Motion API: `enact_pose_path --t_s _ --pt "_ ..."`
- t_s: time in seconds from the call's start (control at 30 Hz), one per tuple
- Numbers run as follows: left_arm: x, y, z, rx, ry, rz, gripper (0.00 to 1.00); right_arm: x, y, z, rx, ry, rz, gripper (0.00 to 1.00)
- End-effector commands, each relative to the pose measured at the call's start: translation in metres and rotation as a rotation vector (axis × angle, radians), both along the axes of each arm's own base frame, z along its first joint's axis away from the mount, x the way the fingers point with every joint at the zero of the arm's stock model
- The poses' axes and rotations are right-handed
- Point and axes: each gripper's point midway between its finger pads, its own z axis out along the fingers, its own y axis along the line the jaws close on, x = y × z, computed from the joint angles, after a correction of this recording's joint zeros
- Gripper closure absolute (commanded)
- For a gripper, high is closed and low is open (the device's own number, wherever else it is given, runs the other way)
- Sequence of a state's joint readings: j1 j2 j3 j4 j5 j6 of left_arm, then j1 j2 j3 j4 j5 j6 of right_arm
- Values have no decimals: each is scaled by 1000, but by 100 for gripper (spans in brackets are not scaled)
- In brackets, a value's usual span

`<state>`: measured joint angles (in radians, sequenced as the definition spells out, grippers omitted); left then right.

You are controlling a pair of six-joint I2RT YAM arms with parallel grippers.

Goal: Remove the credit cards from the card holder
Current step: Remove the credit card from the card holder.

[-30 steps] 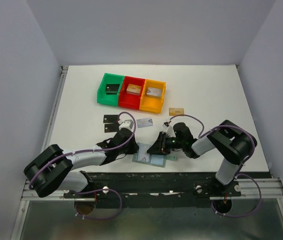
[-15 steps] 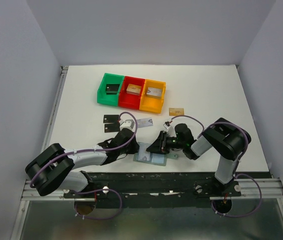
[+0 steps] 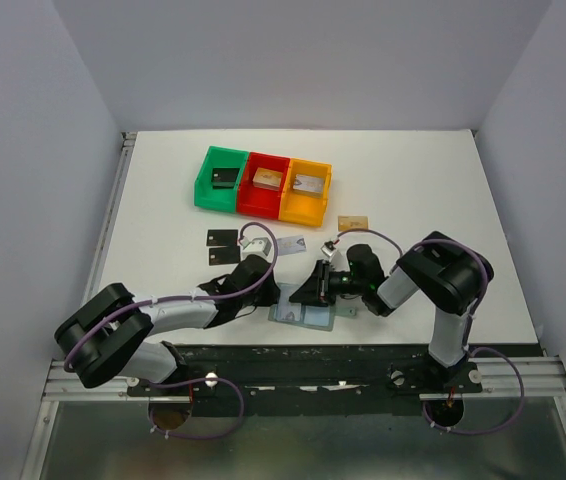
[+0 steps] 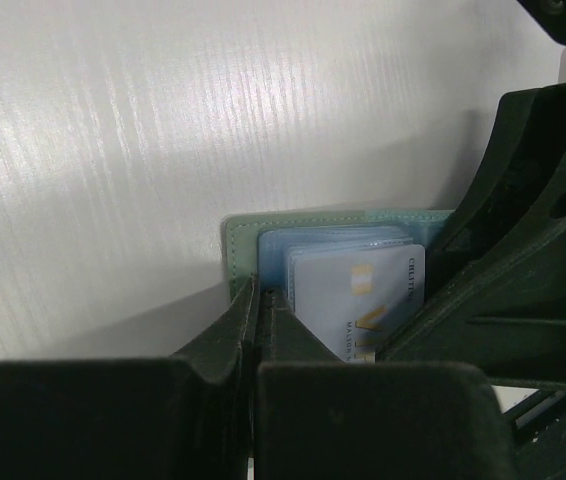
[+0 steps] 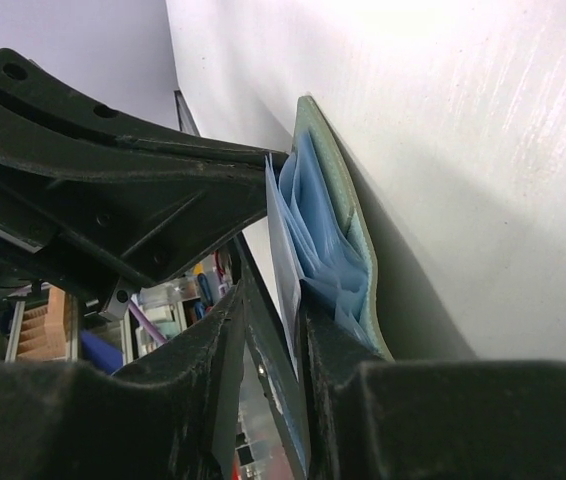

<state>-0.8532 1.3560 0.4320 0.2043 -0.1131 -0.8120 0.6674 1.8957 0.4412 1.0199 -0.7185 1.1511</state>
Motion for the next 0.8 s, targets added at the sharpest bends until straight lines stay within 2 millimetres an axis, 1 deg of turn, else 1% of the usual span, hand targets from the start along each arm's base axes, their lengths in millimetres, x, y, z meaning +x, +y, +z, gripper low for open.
enact_pose_path --t_s 0.0,0.13,0.27,0.67,0.77 --pt "-31 18 -38 116 127 -35 100 2 2 17 45 -70 35 68" --pt "-31 24 -44 145 147 -8 100 0 -10 13 18 -64 34 68" --pt "-31 28 -48 158 160 14 100 -3 -17 11 5 -63 32 68" --pt "-31 34 -52 175 174 41 100 -7 -28 4 -47 -63 30 67" --pt "-30 35 -53 177 176 47 100 -7 -31 5 -46 -64 26 68"
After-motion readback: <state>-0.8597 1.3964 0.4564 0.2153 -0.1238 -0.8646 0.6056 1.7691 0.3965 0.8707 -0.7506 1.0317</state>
